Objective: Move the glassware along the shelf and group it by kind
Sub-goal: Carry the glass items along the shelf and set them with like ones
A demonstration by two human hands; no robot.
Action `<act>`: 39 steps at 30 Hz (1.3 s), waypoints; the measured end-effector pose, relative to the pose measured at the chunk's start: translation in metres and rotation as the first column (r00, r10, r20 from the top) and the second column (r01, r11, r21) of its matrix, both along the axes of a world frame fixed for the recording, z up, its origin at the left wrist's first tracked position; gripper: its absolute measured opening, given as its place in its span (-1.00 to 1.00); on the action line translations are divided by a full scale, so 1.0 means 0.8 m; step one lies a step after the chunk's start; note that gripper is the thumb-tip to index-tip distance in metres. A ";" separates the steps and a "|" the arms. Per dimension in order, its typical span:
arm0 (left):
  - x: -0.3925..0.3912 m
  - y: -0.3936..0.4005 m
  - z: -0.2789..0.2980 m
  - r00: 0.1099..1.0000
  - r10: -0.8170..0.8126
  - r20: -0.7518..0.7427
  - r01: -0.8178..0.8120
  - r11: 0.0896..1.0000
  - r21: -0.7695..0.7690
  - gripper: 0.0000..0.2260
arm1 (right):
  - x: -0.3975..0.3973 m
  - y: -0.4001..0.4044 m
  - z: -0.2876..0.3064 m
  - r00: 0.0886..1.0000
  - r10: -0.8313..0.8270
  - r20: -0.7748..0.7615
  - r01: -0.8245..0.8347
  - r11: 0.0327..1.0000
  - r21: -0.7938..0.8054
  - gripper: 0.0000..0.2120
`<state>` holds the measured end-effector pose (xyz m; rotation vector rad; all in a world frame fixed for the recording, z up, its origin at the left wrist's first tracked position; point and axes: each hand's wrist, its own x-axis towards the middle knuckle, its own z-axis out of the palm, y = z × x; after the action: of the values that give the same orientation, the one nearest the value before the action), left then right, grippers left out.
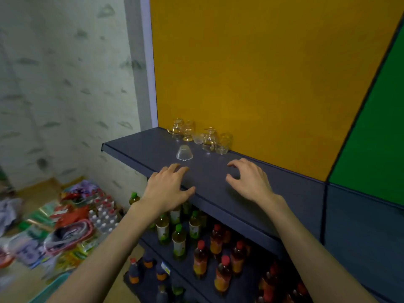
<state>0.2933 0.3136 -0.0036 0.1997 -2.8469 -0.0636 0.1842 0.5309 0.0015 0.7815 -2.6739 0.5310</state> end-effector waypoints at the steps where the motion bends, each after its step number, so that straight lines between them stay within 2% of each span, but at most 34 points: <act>1: -0.014 -0.016 0.000 1.000 -0.004 0.018 0.005 1.000 -0.012 -0.35 | -0.015 -0.015 0.001 1.000 -0.013 0.005 0.013 1.000 -0.013 -0.60; 8: -0.107 -0.110 0.014 0.997 -0.053 0.065 0.056 0.997 -0.044 -0.35 | -0.096 -0.106 0.009 0.998 -0.058 -0.001 0.058 0.997 -0.053 -0.61; 14: -0.179 -0.162 0.020 0.991 -0.121 0.054 0.120 0.993 0.010 -0.36 | -0.135 -0.145 0.016 0.992 -0.128 -0.002 0.127 0.991 -0.035 -0.63; 21: -0.260 -0.200 0.008 0.954 -0.294 0.051 0.292 0.955 0.043 -0.37 | -0.167 -0.195 -0.003 0.966 -0.259 0.014 0.259 0.965 -0.034 -0.63; 25: -0.307 -0.221 -0.012 0.894 -0.436 0.102 0.436 0.900 0.020 -0.36 | -0.177 -0.228 -0.012 0.920 -0.388 0.051 0.390 0.921 -0.017 -0.61; 31: -0.352 -0.244 -0.024 0.730 -0.645 0.227 0.668 0.743 -0.040 -0.35 | -0.186 -0.278 -0.005 0.840 -0.539 0.065 0.539 0.842 0.020 -0.61; 34: -0.367 -0.264 -0.021 0.680 -0.693 0.238 0.717 0.696 -0.023 -0.38 | -0.184 -0.294 -0.007 0.808 -0.587 0.050 0.587 0.809 0.022 -0.62; 39: -0.389 -0.306 -0.020 0.644 -0.718 0.263 0.724 0.684 0.094 -0.38 | -0.187 -0.314 -0.019 0.778 -0.623 0.088 0.624 0.781 0.014 -0.63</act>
<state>-0.0177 0.0690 -0.0199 -1.0422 -2.9954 -0.1824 0.0347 0.2798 -0.0136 -0.1728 -2.7730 0.4081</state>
